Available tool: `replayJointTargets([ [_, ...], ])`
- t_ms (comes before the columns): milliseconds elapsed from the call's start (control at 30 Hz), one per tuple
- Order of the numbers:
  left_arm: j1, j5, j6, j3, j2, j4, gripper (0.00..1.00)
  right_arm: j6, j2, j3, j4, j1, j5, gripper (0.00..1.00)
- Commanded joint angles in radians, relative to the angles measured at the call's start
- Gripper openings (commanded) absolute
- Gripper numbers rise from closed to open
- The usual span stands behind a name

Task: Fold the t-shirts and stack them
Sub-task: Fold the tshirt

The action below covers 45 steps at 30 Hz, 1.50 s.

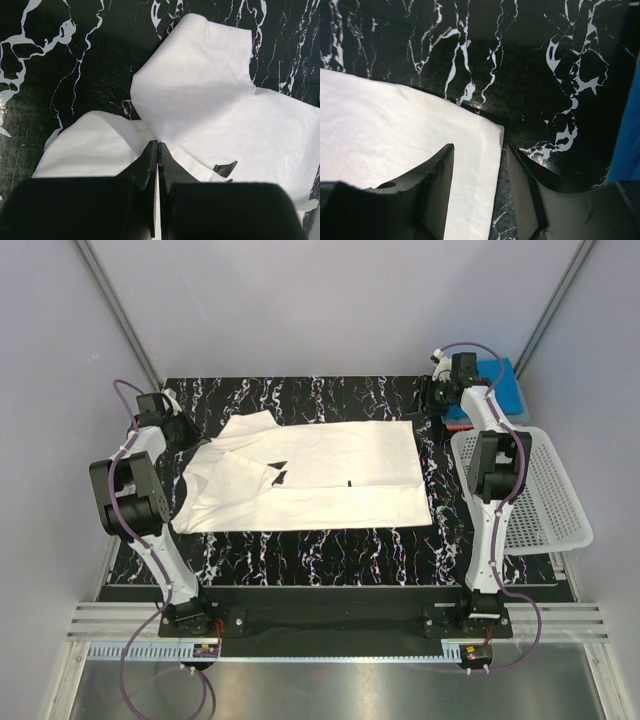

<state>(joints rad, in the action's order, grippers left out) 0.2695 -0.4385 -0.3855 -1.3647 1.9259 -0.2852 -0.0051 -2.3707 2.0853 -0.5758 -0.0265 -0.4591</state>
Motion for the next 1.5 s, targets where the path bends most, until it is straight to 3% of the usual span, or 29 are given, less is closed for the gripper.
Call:
replayJointTargets([
  [0,0.007,-0.017,0.008,-0.051,0.019,0.049,0.00,-0.052,-0.064,0.091,-0.108,0.002,-0.050,0.54],
  [367,0.007,-0.014,-0.010,-0.116,0.104,0.067,0.00,-0.108,-0.245,0.309,-0.222,0.020,0.000,0.53],
  [500,0.005,-0.011,-0.012,-0.122,0.110,0.069,0.00,-0.124,-0.243,0.305,-0.230,0.022,-0.016,0.45],
  [667,0.005,-0.012,-0.010,-0.143,0.123,0.063,0.00,-0.141,-0.220,0.257,-0.197,0.020,-0.038,0.44],
  [767,0.005,-0.014,-0.007,-0.158,0.133,0.054,0.00,-0.144,-0.213,0.245,-0.177,0.022,-0.036,0.31],
  [867,0.005,-0.014,-0.010,-0.172,0.146,0.049,0.00,-0.150,-0.208,0.243,-0.144,0.022,-0.021,0.01],
  [967,0.005,-0.012,-0.018,-0.189,0.157,0.041,0.00,-0.156,-0.193,0.234,-0.111,0.020,-0.027,0.00],
  [1033,0.005,0.015,-0.021,-0.204,0.159,0.023,0.00,-0.164,-0.164,0.211,-0.078,0.022,-0.023,0.00],
  [1200,0.005,0.104,-0.021,-0.186,0.110,0.026,0.00,-0.162,-0.012,-0.049,0.129,0.020,0.049,0.00],
  [1467,0.007,0.116,-0.026,-0.130,0.036,0.043,0.00,-0.151,0.246,-0.373,0.447,0.020,0.197,0.00],
])
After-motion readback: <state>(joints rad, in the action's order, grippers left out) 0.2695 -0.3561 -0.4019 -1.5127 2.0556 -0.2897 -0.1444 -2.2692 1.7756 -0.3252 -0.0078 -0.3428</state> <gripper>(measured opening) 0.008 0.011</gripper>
